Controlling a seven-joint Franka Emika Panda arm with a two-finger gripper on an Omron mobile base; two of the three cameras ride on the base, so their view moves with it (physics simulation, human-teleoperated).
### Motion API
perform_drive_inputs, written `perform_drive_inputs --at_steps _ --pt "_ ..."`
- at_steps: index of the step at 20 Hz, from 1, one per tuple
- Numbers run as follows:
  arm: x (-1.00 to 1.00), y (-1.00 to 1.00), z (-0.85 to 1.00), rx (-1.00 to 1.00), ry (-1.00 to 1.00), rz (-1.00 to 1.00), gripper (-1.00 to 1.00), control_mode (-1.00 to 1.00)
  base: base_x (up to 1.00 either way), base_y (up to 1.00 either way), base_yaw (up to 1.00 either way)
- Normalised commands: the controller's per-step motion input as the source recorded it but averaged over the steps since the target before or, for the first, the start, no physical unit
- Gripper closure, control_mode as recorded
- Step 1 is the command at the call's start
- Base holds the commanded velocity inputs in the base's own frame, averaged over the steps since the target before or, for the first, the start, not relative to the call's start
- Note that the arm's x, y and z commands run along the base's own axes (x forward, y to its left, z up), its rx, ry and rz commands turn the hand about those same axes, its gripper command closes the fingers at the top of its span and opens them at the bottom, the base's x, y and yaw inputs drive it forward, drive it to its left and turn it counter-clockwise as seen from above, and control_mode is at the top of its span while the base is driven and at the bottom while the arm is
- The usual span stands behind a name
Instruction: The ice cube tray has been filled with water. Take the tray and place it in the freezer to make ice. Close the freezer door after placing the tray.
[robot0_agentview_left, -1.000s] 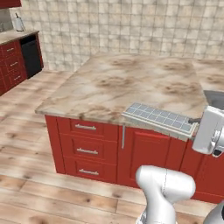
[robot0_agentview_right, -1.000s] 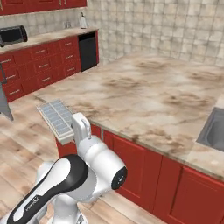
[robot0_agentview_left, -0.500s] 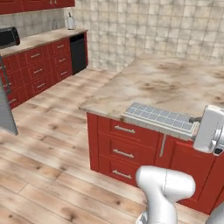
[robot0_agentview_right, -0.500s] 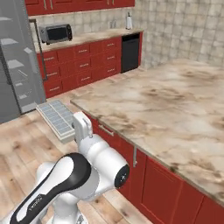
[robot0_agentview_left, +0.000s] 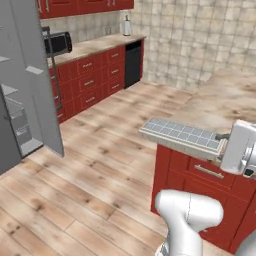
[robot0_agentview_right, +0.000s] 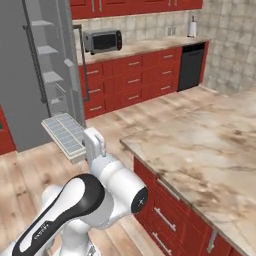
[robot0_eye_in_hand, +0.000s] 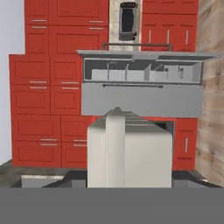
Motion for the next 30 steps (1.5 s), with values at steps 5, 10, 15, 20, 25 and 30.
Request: perform_drive_inputs --at_steps 5,10,15,20,25,30 --pt "0.00 0.00 0.00 0.00 0.00 0.00 1.00 1.00 0.85 0.80 0.22" --pt "0.00 0.00 0.00 0.00 0.00 0.00 1.00 1.00 1.00 0.61 0.13" --pt "0.00 0.00 0.00 0.00 0.00 0.00 1.00 1.00 1.00 0.54 0.10" --pt "0.00 0.00 0.00 0.00 0.00 0.00 1.00 1.00 1.00 0.36 0.14" --pt "0.00 0.00 0.00 0.00 0.00 0.00 1.00 1.00 0.87 0.17 0.13" --pt "0.00 0.00 0.00 0.00 0.00 0.00 1.00 1.00 0.71 0.00 0.01"
